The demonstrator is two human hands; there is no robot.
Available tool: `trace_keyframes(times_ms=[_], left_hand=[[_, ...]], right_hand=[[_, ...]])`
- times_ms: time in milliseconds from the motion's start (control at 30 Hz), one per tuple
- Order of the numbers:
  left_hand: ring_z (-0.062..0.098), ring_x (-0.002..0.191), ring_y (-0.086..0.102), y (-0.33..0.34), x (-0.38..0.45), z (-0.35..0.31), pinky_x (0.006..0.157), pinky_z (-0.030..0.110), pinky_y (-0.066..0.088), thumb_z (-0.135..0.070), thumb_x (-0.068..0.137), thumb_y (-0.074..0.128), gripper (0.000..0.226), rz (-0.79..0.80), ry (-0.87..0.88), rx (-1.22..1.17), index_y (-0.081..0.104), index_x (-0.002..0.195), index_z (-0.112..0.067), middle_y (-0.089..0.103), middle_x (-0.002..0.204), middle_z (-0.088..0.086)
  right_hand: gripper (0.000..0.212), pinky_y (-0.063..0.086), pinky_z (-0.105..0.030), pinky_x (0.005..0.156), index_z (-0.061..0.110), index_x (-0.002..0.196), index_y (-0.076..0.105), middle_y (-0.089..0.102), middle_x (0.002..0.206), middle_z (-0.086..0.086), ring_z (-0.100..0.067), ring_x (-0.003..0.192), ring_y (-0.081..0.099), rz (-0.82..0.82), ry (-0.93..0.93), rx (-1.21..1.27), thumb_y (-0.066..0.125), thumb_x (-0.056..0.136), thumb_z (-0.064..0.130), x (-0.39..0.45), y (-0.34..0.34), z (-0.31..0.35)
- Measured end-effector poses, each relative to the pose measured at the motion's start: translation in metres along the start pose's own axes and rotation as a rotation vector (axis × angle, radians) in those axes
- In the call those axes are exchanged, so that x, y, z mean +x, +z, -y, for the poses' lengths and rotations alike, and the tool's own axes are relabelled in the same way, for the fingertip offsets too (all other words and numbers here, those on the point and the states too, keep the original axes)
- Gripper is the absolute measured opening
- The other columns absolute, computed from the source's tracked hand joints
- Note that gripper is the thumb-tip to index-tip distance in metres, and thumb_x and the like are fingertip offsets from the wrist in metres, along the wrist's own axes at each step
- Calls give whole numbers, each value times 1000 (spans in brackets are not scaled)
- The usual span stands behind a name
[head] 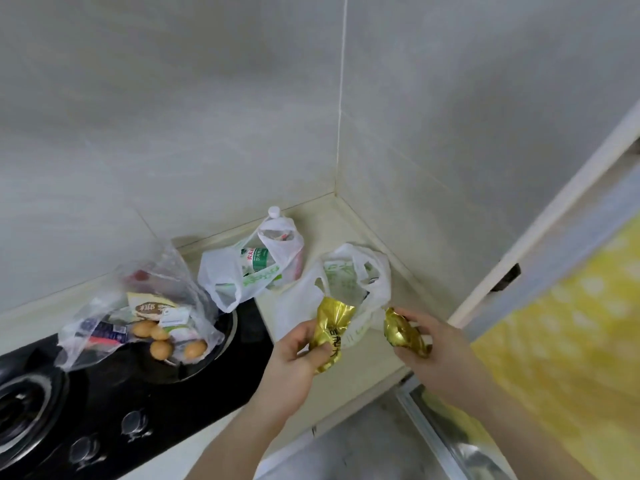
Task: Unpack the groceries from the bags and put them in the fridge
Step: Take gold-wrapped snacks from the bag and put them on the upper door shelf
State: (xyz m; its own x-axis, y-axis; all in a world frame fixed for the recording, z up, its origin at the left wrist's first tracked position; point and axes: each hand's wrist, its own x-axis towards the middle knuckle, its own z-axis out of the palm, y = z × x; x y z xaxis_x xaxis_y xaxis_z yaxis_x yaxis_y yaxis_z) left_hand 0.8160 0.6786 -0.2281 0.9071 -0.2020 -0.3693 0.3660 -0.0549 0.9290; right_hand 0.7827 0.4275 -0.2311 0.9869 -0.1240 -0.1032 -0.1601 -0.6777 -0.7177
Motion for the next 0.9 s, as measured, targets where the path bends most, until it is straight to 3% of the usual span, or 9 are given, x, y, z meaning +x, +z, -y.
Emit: trace_keyframes(times_ms=[167, 300, 400, 467, 533, 600, 667, 767, 900], left_hand=[[28, 110, 69, 21, -14, -7, 100, 38, 52, -1, 96, 62, 26, 84, 58, 40, 74, 113, -18, 75, 111, 6], [33, 113, 67, 67, -27, -18, 104, 46, 51, -13, 84, 74, 29, 177, 125, 58, 74, 113, -15, 76, 110, 6], [24, 127, 62, 119, -40, -21, 108, 41, 50, -13, 83, 76, 35, 304, 178, 60, 73, 118, -16, 72, 128, 2], [13, 116, 64, 160, -56, -24, 95, 26, 55, -3, 91, 70, 28, 403, 207, 78, 73, 116, -14, 75, 111, -15], [19, 103, 68, 203, -75, -24, 81, 19, 56, 1, 90, 69, 27, 480, 225, 106, 72, 114, -10, 76, 95, -14], [28, 105, 71, 247, -99, -23, 85, 27, 58, 0, 89, 70, 27, 545, 228, 131, 73, 114, -12, 78, 104, 1], [26, 103, 73, 285, -123, -20, 93, 39, 56, -2, 89, 72, 27, 635, 233, 152, 75, 110, -18, 78, 104, 4], [10, 89, 73, 346, -164, -10, 79, 25, 58, -1, 89, 73, 28, 776, 237, 180, 76, 104, -24, 79, 98, -2], [19, 90, 72, 423, -215, 13, 76, 25, 59, 4, 81, 76, 31, 972, 226, 178, 75, 106, -13, 78, 99, 7]], right_hand=[[54, 52, -15, 86, 56, 126, 56, 61, 118, 34, 13, 110, 56, -121, 38, 85, 76, 89, 23, -47, -28, -7], [54, 50, -16, 87, 53, 133, 55, 59, 125, 32, 13, 112, 54, -230, 88, 87, 75, 89, 28, -98, -64, -25], [55, 45, -6, 82, 52, 132, 56, 57, 126, 35, 16, 111, 52, -328, 130, 63, 76, 87, 26, -150, -100, -43], [56, 44, -4, 81, 54, 129, 55, 56, 124, 38, 19, 111, 51, -398, 177, 63, 77, 86, 25, -191, -124, -58], [57, 47, -10, 84, 54, 129, 56, 58, 122, 38, 15, 112, 53, -461, 225, 74, 79, 85, 26, -235, -148, -76], [58, 50, -15, 86, 53, 130, 57, 58, 123, 38, 11, 112, 56, -527, 278, 81, 79, 84, 26, -281, -169, -95], [57, 52, -16, 85, 51, 129, 59, 60, 123, 35, 8, 111, 58, -593, 325, 106, 80, 84, 25, -324, -187, -111], [55, 51, -13, 80, 48, 126, 63, 66, 118, 29, 3, 109, 61, -717, 391, 180, 81, 83, 18, -390, -212, -135], [53, 51, -11, 77, 42, 122, 67, 70, 114, 26, 0, 105, 64, -885, 471, 264, 81, 83, 10, -469, -232, -164]])
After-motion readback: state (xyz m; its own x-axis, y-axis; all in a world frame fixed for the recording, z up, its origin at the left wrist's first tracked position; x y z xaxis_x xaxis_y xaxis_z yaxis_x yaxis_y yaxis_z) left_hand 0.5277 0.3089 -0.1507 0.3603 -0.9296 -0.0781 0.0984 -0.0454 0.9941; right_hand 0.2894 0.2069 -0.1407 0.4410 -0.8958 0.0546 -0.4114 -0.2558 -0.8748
